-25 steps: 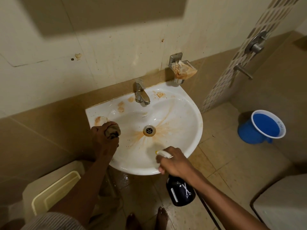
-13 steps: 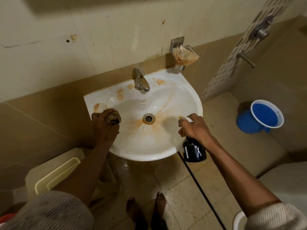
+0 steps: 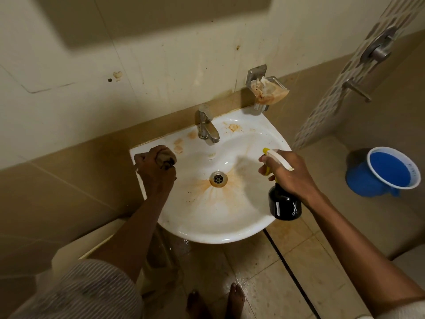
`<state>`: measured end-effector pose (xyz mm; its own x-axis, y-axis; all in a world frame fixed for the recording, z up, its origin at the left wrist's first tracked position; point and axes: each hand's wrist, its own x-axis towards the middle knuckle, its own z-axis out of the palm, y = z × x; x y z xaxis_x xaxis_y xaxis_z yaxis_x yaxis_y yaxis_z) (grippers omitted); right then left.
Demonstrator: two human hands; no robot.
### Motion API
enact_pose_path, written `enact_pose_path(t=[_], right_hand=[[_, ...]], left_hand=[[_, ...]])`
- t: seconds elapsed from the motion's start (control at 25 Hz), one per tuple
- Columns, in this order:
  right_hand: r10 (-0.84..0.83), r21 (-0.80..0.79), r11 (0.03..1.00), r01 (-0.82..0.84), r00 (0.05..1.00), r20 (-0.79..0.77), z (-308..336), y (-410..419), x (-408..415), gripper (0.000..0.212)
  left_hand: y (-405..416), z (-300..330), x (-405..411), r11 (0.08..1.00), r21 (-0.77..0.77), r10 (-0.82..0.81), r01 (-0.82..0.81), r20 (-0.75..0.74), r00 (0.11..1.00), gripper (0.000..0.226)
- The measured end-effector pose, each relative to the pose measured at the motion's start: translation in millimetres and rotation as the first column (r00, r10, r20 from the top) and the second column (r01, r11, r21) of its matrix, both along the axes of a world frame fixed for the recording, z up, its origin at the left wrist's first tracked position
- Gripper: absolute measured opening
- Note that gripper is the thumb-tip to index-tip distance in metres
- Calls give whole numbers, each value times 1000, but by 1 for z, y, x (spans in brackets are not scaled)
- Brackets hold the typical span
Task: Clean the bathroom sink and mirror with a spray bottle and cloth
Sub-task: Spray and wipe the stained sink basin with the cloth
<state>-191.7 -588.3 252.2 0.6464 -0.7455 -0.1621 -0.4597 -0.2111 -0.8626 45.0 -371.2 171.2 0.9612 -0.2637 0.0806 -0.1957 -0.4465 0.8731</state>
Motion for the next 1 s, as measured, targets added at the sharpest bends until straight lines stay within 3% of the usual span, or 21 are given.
enact_pose_path(t=[0.16, 0.28, 0.44, 0.56, 0.84, 1.0], right_hand=[[23, 99, 995, -30, 997, 73, 0, 13, 9, 20], [50, 110, 992, -61, 994, 100, 0, 19, 16, 20], [70, 99, 992, -83, 989, 129, -2, 17, 21, 21], [71, 122, 988, -92, 984, 166, -3, 17, 22, 21], [60, 166, 982, -95, 977, 205, -7, 22, 27, 24], [49, 168, 982, -89, 973, 227, -7, 21, 26, 22]], left_hand=[[-44, 13, 16, 995, 32, -98, 97, 55, 994, 61], [-85, 12, 28, 978, 22, -208, 209, -39, 977, 71], [-122, -1, 46, 955, 62, -287, 292, -74, 955, 48], [-117, -17, 57, 916, 162, -374, 368, 9, 927, 46], [-101, -17, 67, 870, 179, -458, 460, -55, 887, 62], [-87, -21, 72, 780, 289, -611, 555, 160, 775, 40]])
